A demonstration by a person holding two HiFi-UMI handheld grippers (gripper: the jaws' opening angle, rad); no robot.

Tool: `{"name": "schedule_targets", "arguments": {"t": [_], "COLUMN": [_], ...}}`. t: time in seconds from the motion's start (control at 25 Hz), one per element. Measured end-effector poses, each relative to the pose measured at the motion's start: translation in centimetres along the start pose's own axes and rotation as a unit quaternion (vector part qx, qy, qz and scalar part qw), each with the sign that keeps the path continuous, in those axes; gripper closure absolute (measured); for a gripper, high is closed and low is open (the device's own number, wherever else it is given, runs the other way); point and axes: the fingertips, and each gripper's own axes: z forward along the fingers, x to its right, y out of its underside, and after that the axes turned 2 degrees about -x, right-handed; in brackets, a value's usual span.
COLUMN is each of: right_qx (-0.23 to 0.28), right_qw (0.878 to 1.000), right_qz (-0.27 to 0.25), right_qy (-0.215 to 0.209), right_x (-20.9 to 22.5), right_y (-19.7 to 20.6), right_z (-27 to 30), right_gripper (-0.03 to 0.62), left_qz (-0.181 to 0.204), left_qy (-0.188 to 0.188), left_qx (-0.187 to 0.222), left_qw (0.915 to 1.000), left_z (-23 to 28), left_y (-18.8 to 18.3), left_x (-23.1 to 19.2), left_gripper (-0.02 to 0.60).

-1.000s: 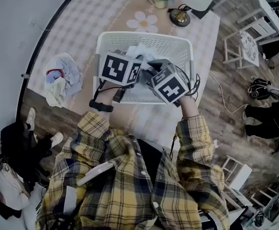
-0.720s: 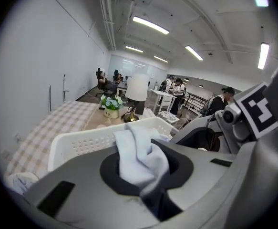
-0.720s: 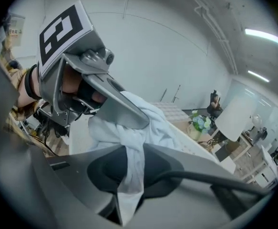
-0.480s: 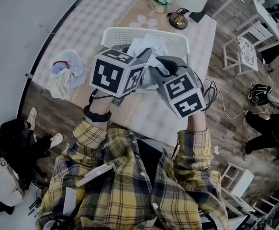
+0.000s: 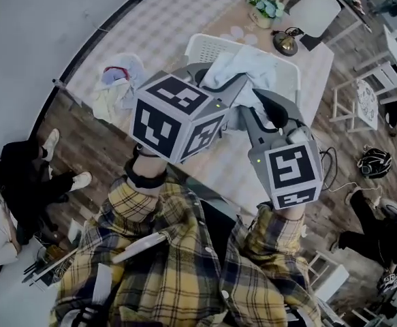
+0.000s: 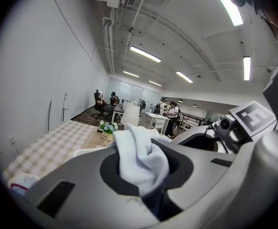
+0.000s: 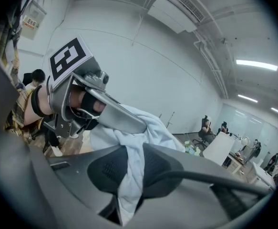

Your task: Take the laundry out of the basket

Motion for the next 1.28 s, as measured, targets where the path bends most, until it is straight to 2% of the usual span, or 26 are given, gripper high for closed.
{"name": "schedule_targets", "arguments": {"t": [0.12, 0.28, 0.48, 0.8, 1.04, 1.28], "right_qx": [0.015, 0.020, 0.030, 0.031, 0.028, -0.032], "right_qw": [1.000, 0.999, 0.999, 0.998, 0.998, 0.995], "right_qz": [0.001, 0.000, -0.007, 0.012, 0.031, 0.083], "right_qy": [-0.005, -0.032, -0.043, -0.057, -0.054, -0.043], "right_x": [-1.1, -4.5, -9.2, -13.5, -16.6, -18.1], "right_y": [-2.9, -7.0, -11.2, -16.6, -16.0, -12.3], "right_z": [0.4, 1.7, 7.5, 16.6, 22.0, 25.4], "right_gripper": [0.502, 0.502, 0.503, 0.502, 0.502, 0.502], "left_qz": [-0.002, -0.004, -0.010, -0.023, -0.028, -0.040], "left_qy": [-0.002, -0.022, -0.033, -0.045, -0.042, -0.011], "left_qx": [0.014, 0.025, 0.032, 0.025, 0.005, -0.048], "left_qw": [0.9999, 0.9994, 0.9989, 0.9984, 0.9987, 0.9980], "left_z": [-2.4, -7.2, -12.0, -16.7, -17.8, -16.4], "left_y": [-1.3, -2.1, -1.1, -0.7, 2.9, 7.6], "left_x": [-1.4, -4.2, -11.3, -21.9, -26.9, -29.2], "left_gripper": [0.511, 0.509, 0.511, 0.511, 0.509, 0.509]}}
